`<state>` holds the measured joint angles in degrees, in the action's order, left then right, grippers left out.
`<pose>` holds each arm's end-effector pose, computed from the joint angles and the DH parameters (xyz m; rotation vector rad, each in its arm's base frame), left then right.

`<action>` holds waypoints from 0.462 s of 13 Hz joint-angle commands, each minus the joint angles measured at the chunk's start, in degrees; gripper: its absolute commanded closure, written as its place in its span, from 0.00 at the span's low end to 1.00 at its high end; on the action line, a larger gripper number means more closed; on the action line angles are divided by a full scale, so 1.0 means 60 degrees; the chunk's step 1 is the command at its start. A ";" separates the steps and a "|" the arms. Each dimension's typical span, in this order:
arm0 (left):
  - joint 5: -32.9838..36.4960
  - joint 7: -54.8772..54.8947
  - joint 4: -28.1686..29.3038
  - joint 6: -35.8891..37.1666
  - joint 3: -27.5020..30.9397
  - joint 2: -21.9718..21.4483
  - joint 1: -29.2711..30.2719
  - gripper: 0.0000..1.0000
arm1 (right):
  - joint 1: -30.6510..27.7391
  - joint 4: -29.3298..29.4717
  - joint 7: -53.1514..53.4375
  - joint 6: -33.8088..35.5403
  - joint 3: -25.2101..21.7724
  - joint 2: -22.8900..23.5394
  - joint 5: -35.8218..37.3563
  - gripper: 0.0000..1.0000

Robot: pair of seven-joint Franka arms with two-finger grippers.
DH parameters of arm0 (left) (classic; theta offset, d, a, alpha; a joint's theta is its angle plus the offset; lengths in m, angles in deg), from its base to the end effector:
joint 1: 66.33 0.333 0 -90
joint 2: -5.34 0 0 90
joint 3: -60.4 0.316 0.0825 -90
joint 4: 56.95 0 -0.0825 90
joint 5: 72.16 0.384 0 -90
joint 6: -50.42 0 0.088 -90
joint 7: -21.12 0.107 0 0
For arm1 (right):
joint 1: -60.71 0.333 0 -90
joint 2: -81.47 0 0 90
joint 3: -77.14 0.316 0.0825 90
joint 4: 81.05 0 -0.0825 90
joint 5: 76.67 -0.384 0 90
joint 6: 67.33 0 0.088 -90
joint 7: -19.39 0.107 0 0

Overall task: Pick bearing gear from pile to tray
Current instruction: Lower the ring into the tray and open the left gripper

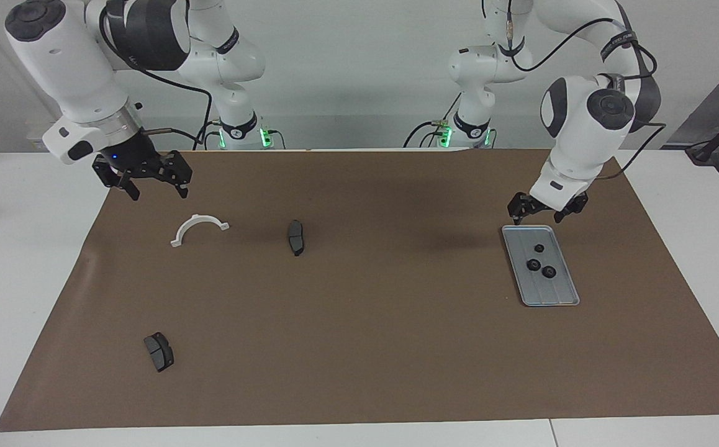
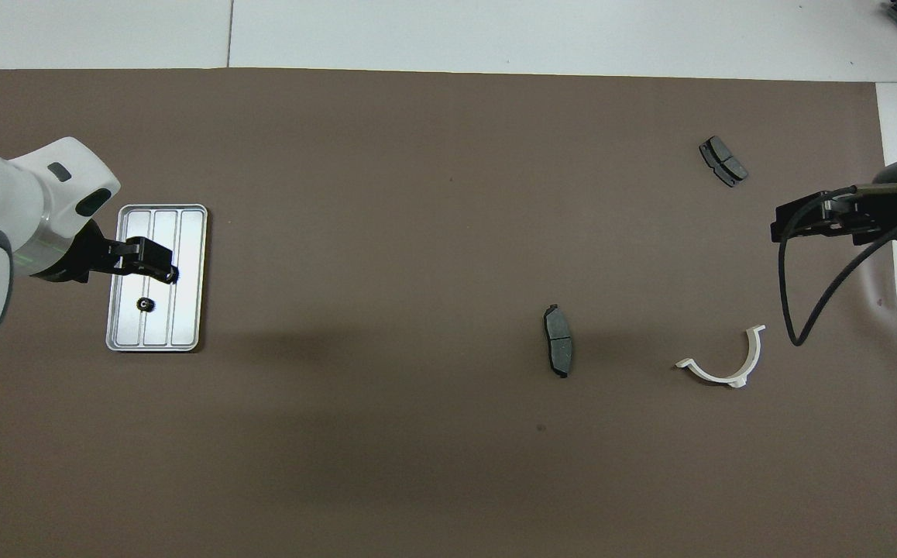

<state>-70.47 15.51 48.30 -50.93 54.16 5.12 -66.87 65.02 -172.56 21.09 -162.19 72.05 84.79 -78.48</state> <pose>0.5509 -0.0630 0.5170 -3.1040 0.0421 0.0943 0.5783 -0.0034 0.5868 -3.1144 0.0713 -0.0008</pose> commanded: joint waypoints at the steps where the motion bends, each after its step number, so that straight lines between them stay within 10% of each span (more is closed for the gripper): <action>1: -0.0252 0.0069 -0.0182 0.0528 0.0146 -0.0226 0.0031 0.00 | 0.0159 -0.0203 0.0171 0.0179 0.0042 -0.0231 0.0388 0.00; 6: -0.0487 0.0114 -0.1561 0.1921 0.0117 -0.0372 0.0207 0.00 | 0.0351 -0.0203 0.0185 0.0210 0.0027 -0.0246 0.0683 0.00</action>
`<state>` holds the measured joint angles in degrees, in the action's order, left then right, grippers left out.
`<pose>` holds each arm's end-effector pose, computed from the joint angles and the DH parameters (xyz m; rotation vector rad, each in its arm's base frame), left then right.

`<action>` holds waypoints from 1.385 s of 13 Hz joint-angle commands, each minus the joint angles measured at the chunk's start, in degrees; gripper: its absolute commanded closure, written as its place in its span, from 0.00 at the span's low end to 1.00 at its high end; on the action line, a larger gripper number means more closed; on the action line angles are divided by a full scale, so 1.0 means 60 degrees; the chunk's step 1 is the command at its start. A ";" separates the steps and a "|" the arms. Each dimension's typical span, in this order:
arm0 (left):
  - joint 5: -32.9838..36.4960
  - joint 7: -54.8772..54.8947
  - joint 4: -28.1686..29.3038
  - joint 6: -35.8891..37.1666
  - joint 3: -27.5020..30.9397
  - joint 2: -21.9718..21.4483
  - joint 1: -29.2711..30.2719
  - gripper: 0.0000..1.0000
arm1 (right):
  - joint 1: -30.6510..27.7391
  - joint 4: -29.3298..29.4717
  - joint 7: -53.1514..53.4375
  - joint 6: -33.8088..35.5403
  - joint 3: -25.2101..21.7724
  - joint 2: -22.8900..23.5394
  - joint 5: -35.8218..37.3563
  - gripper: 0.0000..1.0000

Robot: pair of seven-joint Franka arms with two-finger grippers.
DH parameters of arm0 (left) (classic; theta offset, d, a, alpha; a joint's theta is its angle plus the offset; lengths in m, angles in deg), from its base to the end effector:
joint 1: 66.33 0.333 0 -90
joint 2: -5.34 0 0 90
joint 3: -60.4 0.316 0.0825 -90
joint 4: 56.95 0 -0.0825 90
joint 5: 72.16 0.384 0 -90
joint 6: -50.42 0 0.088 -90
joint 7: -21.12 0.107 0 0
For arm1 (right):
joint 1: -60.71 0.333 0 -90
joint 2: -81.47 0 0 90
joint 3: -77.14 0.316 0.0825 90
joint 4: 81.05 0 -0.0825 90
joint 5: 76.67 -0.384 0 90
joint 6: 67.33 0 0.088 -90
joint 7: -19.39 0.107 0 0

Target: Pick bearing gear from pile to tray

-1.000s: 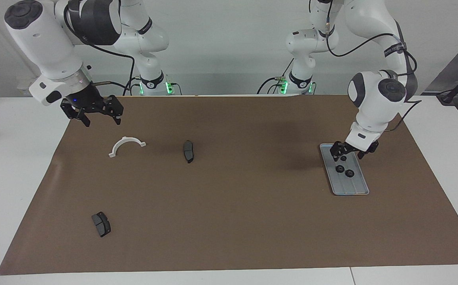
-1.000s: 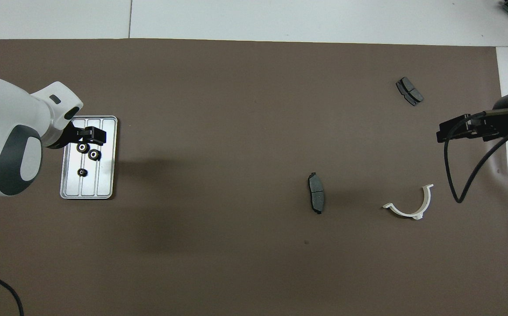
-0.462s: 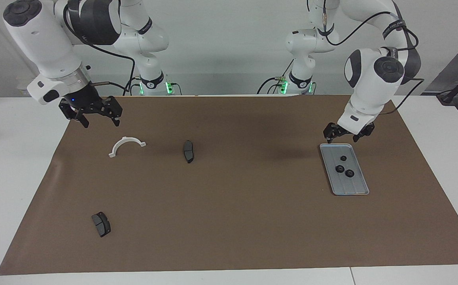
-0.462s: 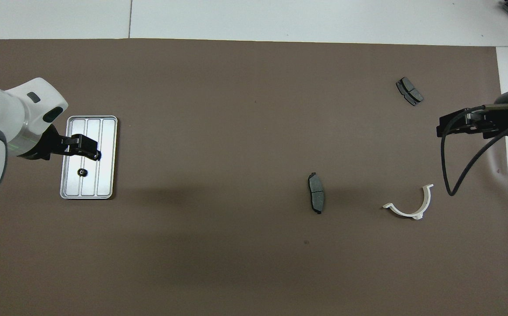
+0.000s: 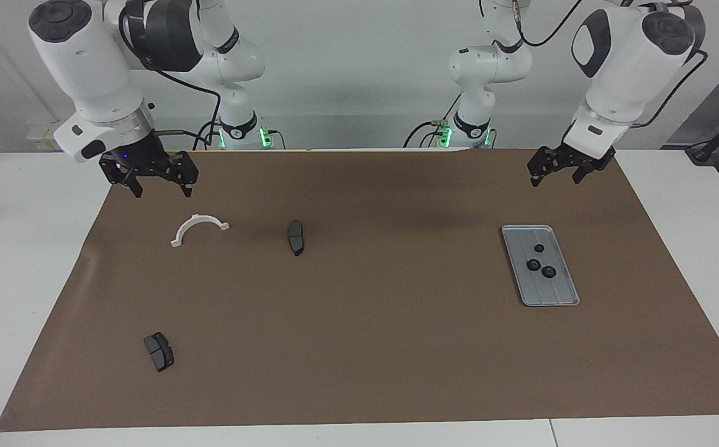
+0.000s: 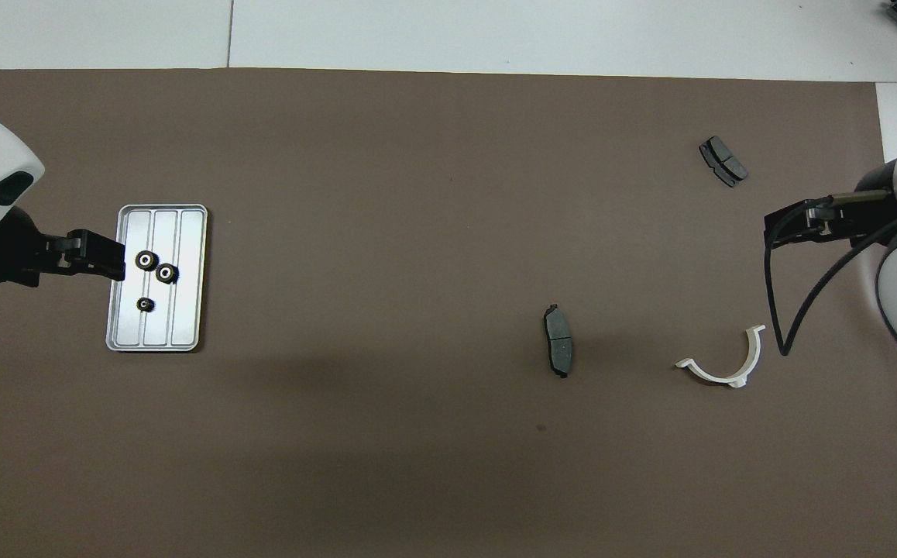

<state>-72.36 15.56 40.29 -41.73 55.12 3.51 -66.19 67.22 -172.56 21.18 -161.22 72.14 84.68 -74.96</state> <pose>0.5420 -0.0498 0.5855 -3.1355 -0.0121 0.0891 0.5758 0.0135 0.5864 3.1065 -0.0040 -0.0206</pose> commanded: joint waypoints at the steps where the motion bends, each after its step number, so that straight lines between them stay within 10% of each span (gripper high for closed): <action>1: -0.0114 0.0092 -0.0211 0.0460 0.0146 -0.0134 -0.0255 0.00 | -0.0030 -0.0203 0.0169 0.0034 0.0012 -0.0227 0.0052 0.00; 5: -0.0492 0.0355 -0.0619 0.0784 0.1304 -0.0179 -0.0976 0.00 | -0.0147 -0.0217 0.0140 0.0004 -0.0002 -0.0242 0.0037 0.00; 18: -0.0553 0.0590 -0.0489 0.0519 0.0661 -0.0208 -0.0287 0.00 | -0.0132 -0.0232 0.0169 -0.0084 -0.0002 -0.0227 0.0008 0.00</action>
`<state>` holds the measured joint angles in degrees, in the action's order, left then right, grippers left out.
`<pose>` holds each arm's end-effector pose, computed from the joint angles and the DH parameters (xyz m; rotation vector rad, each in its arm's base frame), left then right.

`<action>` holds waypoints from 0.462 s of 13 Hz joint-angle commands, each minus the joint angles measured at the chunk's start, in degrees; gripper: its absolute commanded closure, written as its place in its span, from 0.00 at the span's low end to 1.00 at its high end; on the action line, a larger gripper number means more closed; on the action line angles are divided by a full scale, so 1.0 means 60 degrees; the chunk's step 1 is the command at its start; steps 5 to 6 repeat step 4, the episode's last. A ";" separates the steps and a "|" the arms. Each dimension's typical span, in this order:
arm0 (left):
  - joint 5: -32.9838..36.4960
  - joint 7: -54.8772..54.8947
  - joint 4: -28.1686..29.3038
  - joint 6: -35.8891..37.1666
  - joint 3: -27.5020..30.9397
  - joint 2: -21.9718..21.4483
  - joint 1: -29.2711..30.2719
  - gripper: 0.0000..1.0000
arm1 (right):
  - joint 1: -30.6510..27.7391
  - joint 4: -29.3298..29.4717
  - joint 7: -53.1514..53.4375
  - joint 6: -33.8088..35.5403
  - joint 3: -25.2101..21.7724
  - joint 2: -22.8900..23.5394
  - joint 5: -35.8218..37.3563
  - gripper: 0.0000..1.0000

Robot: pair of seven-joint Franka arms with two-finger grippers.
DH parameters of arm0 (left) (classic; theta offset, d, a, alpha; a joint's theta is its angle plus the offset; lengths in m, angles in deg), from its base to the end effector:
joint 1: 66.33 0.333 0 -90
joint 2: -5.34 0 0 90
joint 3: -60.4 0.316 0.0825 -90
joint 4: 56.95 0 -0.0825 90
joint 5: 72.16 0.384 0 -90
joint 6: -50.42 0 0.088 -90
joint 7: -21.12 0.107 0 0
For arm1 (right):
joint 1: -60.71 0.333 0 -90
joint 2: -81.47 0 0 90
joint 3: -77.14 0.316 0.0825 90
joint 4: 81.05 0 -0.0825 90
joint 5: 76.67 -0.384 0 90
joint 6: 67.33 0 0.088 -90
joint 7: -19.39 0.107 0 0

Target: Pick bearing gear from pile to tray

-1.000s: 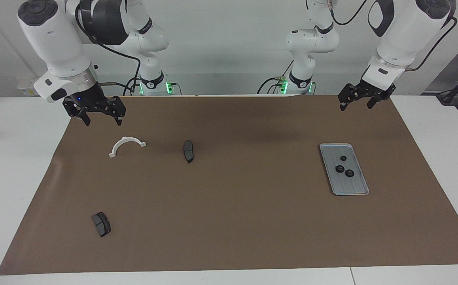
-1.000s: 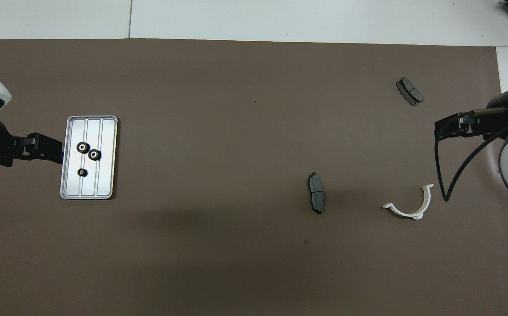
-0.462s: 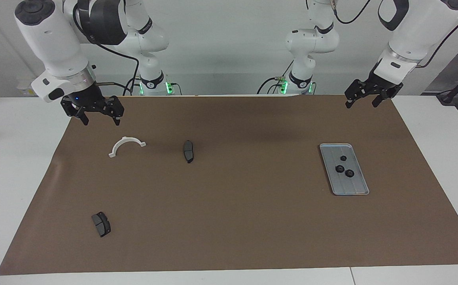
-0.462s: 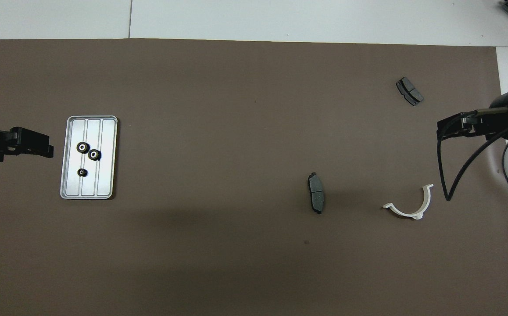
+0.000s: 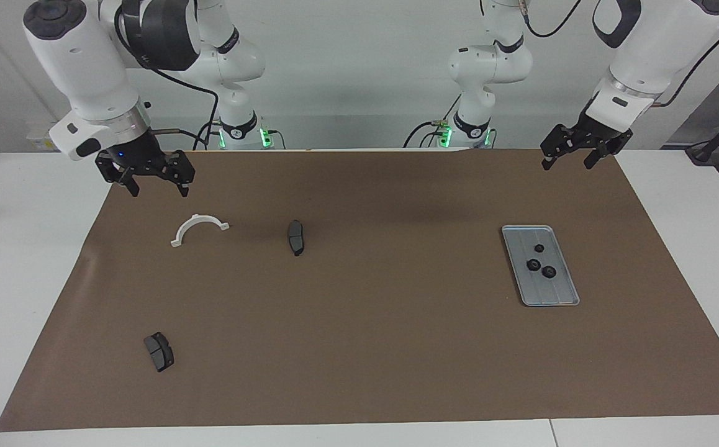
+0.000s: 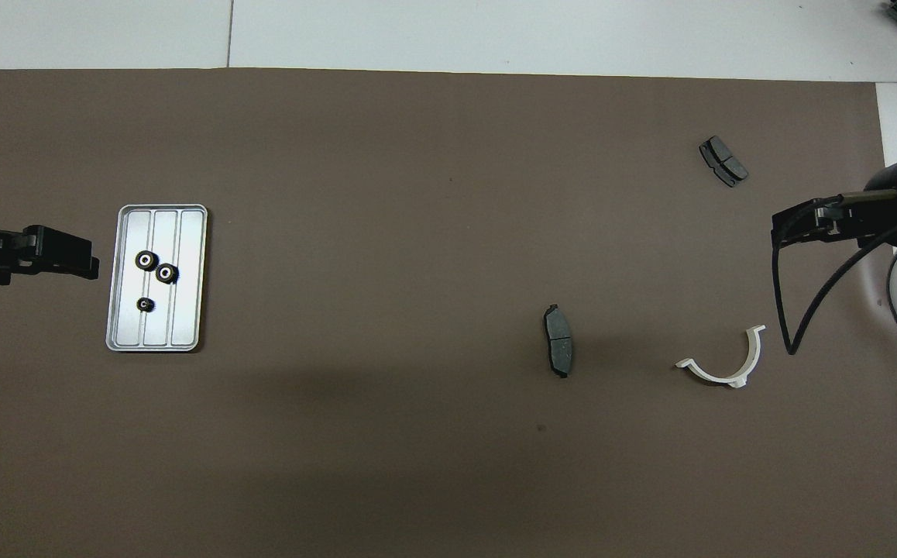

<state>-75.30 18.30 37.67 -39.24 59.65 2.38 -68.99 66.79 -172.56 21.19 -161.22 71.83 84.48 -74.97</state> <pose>0.5352 -0.0380 0.6143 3.0889 -0.0149 -0.0584 0.5750 0.0061 0.5884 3.1068 -0.0244 -0.0155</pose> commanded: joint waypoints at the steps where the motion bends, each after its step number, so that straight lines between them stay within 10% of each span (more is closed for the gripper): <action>1: 0.0011 0.0205 -0.0081 0.0234 -0.0109 -0.0019 0.0166 0.00 | -0.0062 -0.0232 0.0140 -0.0098 0.0049 -0.0208 0.0009 0.00; 6: -0.0003 0.0221 -0.0038 0.0133 -0.0124 -0.0063 0.0151 0.00 | -0.0062 -0.0246 0.0125 -0.0098 0.0049 -0.0208 0.0009 0.00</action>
